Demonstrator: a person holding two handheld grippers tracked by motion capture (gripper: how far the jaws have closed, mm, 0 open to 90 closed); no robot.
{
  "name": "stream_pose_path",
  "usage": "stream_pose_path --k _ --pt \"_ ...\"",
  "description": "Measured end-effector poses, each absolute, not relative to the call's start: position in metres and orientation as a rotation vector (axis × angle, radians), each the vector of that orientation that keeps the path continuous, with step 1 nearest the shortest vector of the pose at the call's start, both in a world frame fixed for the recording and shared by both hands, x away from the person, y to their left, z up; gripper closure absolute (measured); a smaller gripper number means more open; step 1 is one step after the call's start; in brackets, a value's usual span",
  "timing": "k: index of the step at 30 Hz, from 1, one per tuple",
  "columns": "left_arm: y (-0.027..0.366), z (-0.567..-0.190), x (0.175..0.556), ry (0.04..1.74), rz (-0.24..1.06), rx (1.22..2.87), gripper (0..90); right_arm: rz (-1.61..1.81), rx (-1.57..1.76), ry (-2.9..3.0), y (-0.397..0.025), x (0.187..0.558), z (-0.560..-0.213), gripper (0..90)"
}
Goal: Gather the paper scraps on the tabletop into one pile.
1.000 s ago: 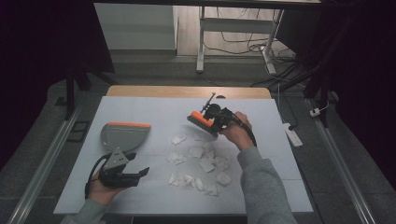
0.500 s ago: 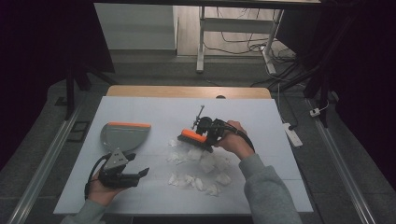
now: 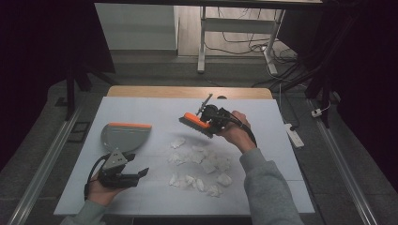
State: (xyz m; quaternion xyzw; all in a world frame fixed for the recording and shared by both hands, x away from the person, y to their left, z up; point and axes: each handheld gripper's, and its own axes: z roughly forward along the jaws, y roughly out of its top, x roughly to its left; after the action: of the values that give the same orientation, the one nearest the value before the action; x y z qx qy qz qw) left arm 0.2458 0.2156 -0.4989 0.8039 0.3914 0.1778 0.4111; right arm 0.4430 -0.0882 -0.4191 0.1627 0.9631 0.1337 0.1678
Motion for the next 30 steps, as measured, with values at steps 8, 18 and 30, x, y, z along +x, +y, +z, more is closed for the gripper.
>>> stream_pose_path --k 8,18,30 --pt "0.221 -0.5 0.247 0.997 0.44 2.005 25.8 0.256 0.381 2.8 -0.058 0.467 -0.443 70.9" --pt "0.224 -0.499 0.244 1.025 0.462 1.991 25.8 0.128 0.153 2.868 -0.047 0.428 -0.449 71.0" --pt "0.224 -0.499 0.244 1.027 0.464 1.995 26.0 0.346 0.293 2.748 -0.087 0.409 -0.412 70.9"
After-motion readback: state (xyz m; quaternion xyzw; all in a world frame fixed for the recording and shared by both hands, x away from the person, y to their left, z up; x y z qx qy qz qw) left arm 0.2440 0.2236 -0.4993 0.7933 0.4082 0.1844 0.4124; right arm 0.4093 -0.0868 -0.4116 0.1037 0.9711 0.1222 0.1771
